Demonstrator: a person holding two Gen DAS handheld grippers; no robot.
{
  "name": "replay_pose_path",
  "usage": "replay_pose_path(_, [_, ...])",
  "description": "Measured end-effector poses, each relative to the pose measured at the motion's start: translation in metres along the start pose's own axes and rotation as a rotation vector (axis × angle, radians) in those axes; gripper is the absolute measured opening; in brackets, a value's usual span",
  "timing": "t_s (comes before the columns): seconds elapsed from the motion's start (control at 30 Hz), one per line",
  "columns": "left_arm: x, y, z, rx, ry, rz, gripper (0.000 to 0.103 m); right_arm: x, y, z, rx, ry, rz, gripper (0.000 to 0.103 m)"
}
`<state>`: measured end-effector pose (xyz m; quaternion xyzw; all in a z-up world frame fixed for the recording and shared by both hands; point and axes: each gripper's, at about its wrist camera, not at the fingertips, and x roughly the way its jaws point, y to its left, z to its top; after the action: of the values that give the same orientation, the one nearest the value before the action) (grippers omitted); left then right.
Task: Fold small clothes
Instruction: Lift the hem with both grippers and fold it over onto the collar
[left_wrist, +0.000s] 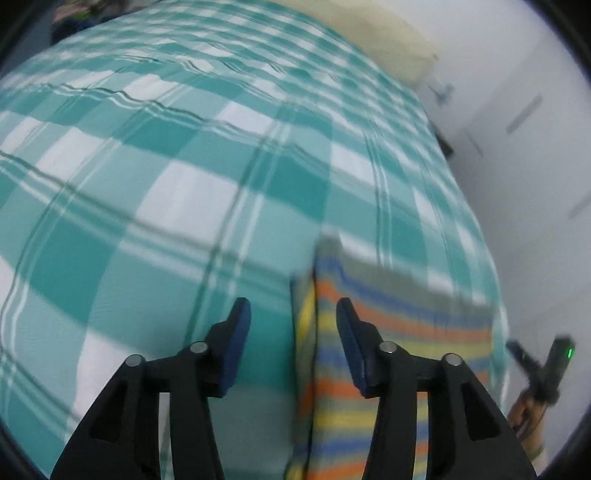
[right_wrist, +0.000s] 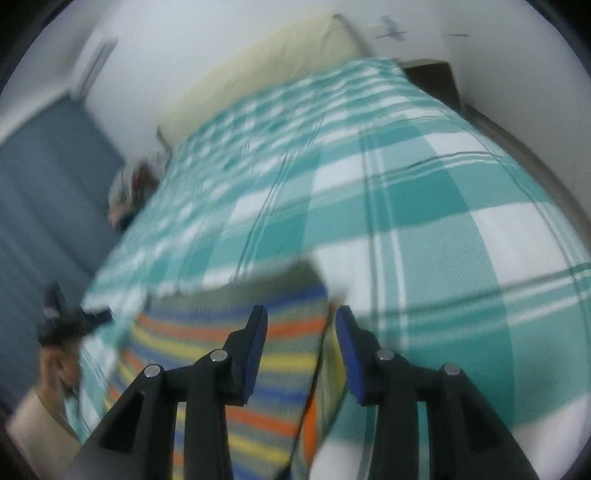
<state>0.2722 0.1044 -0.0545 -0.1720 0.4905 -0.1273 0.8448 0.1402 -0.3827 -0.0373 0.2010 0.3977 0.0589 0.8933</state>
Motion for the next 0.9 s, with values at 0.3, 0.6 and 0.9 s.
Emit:
replay_pose_path(0.3, [0.003, -0.026, -0.115, 0.278, 0.273, 0.136, 0.043, 0.0, 0.054, -0.119, -0.27, 0.386, 0.01, 0.033])
replay_pose_path(0.6, [-0.115, -0.032, -0.144, 0.225, -0.064, 0.131, 0.091, -0.105, 0.054, -0.146, -0.221, 0.105, -0.136, 0.055])
replay_pose_path(0.9, [-0.133, -0.055, -0.187, 0.122, -0.21, 0.104, 0.098, -0.131, 0.079, -0.148, -0.235, -0.082, -0.219, 0.072])
